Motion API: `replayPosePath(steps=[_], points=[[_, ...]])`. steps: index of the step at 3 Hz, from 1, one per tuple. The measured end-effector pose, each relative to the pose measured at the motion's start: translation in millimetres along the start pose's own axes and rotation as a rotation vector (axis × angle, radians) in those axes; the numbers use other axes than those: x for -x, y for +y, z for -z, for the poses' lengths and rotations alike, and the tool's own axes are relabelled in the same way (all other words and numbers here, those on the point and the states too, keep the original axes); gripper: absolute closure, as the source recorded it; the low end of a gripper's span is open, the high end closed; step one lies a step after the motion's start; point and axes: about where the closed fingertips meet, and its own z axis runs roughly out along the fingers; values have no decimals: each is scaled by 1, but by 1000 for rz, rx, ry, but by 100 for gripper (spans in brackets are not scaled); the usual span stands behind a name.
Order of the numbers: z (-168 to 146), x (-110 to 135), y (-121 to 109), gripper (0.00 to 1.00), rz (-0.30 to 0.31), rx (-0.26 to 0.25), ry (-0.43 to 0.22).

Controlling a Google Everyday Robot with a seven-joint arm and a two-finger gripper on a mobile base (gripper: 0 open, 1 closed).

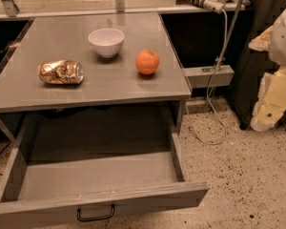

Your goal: Place orange can into top drawer

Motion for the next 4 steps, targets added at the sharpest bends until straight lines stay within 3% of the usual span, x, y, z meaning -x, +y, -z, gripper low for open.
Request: replayPosePath(steps=[1,2,4], points=[[0,0,0,0,0,0,0],[3,17,-2,0,18,-1,-8],[-2,116,11,0,195,15,-32]])
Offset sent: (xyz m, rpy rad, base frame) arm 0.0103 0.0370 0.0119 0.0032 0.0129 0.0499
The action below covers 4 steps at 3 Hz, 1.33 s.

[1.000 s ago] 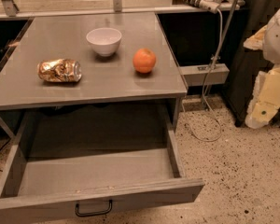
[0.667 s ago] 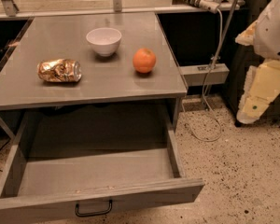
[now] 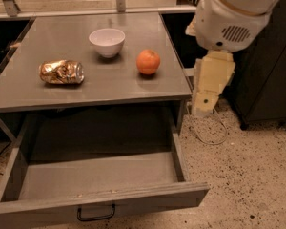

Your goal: Place orange can into top drawer

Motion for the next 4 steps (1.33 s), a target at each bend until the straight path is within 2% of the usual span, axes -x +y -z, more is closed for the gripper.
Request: replayPosePath(steps=[2,3,4], points=[[-7,19,-7,0,24,-4,-35],[-35,43,-31,0,31,44,-46],[-73,84,-66,0,72,99,-53]])
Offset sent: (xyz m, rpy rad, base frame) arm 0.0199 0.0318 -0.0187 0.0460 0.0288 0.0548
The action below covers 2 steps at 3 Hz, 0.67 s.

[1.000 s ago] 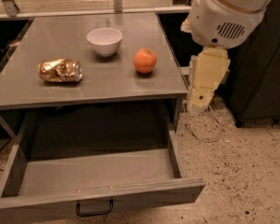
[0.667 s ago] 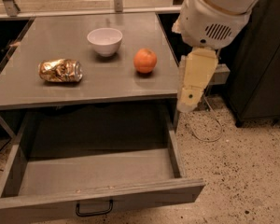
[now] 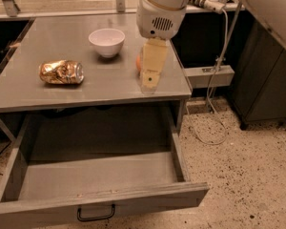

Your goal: Place orange can into top drawer

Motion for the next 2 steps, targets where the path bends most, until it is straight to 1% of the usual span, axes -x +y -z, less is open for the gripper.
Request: replayPosePath(steps=[1,2], points=[[-3,7,1,0,6,-13,9],[-16,26,-16,0,8,-18,-5]])
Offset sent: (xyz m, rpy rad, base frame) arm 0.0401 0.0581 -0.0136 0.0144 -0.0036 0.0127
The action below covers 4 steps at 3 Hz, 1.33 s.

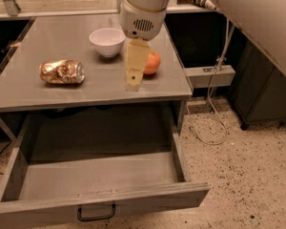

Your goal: Place orange can into top drawer

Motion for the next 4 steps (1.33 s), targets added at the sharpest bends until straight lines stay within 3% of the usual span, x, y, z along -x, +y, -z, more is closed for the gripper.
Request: replayPosePath(steps=[2,4], points=[[-20,51,-35,0,60,31,-7],[-30,74,-43,0,79,-6,-67]])
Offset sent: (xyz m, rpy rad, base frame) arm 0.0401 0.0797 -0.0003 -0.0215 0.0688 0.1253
